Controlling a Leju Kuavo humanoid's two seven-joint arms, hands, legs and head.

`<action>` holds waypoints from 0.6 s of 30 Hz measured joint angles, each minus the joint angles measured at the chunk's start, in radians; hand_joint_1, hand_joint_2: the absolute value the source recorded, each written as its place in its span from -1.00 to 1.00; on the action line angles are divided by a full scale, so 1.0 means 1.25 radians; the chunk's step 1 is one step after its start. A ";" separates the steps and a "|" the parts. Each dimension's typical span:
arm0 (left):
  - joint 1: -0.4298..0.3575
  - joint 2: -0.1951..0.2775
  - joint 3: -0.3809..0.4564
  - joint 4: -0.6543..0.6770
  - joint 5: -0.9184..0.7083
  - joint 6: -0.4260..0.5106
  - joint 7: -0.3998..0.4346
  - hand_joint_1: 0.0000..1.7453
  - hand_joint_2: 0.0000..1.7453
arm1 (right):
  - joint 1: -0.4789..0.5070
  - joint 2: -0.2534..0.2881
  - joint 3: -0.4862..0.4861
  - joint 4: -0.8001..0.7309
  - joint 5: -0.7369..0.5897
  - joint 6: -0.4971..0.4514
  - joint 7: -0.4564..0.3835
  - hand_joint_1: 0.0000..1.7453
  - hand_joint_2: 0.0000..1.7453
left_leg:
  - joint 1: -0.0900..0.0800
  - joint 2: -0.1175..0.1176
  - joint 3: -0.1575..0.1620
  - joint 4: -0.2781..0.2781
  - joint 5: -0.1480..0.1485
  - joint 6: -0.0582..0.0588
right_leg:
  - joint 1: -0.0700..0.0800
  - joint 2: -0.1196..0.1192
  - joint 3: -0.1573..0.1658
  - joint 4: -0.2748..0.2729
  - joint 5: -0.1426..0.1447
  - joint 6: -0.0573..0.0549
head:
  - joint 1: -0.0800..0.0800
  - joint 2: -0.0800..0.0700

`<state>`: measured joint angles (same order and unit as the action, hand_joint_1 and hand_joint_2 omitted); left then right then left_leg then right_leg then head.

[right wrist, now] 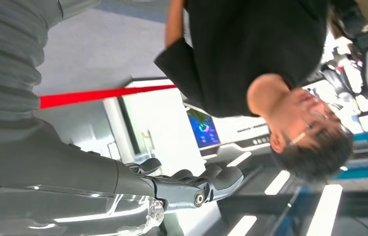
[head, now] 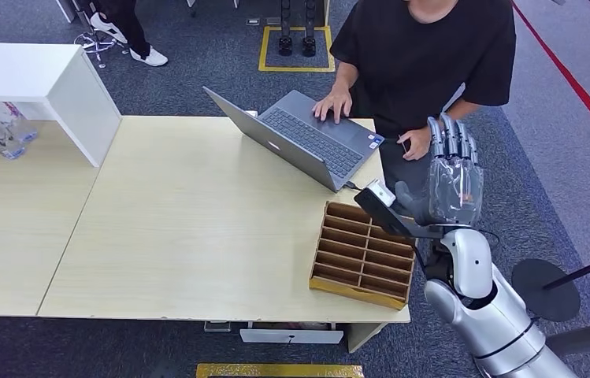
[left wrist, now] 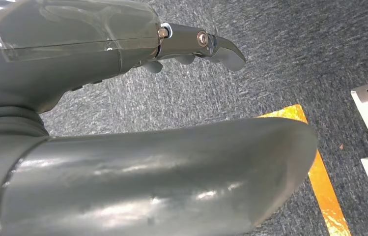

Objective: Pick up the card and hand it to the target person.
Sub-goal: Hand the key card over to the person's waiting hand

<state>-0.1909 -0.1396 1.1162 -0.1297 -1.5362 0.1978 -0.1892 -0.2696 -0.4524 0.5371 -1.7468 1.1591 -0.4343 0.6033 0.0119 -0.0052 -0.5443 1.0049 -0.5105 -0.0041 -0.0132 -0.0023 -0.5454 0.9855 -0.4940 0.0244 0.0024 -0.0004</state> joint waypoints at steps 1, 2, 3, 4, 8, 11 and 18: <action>0.001 0.000 0.000 0.000 0.000 0.001 0.000 -1.00 -1.00 | 0.006 0.002 0.000 -0.014 0.008 -0.005 -0.002 -1.00 1.00 | 0.000 0.000 0.000 0.000 0.000 0.000 | 0.000 0.000 0.000 0.000 0.000 0.000 | 0.000 0.000; 0.002 0.000 0.000 0.000 0.000 0.001 -0.001 -1.00 -1.00 | 0.013 0.004 0.000 -0.026 0.015 -0.012 -0.005 -1.00 1.00 | 0.000 0.000 0.000 0.000 0.000 0.000 | 0.000 0.000 0.000 0.000 0.000 0.000 | 0.000 0.000; 0.003 0.000 0.000 0.000 0.001 0.002 -0.002 -1.00 -1.00 | 0.021 0.006 0.000 -0.039 0.022 -0.023 -0.008 -1.00 1.00 | 0.000 0.000 0.000 0.000 0.000 0.000 | 0.000 0.000 0.000 0.000 0.000 0.000 | 0.000 0.000; 0.005 0.000 0.000 0.000 0.001 0.003 -0.003 -1.00 -1.00 | 0.031 0.008 0.000 -0.051 0.028 -0.035 -0.011 -1.00 1.00 | 0.000 0.000 0.000 0.000 0.000 0.000 | 0.000 0.000 0.000 0.000 0.000 0.000 | 0.000 0.000; 0.014 0.000 0.001 0.000 0.003 0.012 -0.011 -1.00 -1.00 | 0.083 0.025 -0.001 -0.088 0.048 -0.088 -0.023 -1.00 1.00 | 0.000 0.000 0.000 0.000 0.000 0.000 | 0.000 0.000 0.000 0.000 0.000 0.000 | 0.000 0.000; 0.020 0.000 0.002 0.000 0.004 0.017 -0.016 -1.00 -1.00 | 0.132 0.040 -0.005 -0.092 0.030 -0.131 -0.028 -1.00 1.00 | 0.000 0.000 0.000 0.000 0.000 0.000 | 0.000 0.000 0.000 0.000 0.000 0.000 | 0.000 0.000; 0.031 0.001 0.017 0.000 0.007 0.035 -0.024 -1.00 -1.00 | 0.232 0.122 -0.073 -0.092 -0.212 -0.207 -0.222 -1.00 1.00 | 0.000 0.000 0.000 0.000 0.000 0.000 | 0.000 0.000 0.000 0.000 0.000 0.000 | 0.000 0.000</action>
<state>-0.1518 -0.1388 1.1371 -0.1298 -1.5277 0.2412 -0.2196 0.0206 -0.2995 0.4456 -1.8617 0.8943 -0.6928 0.3262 0.0120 -0.0053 -0.5445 1.0044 -0.5110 -0.0037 -0.0131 -0.0025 -0.5456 0.9854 -0.4944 0.0241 0.0025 -0.0004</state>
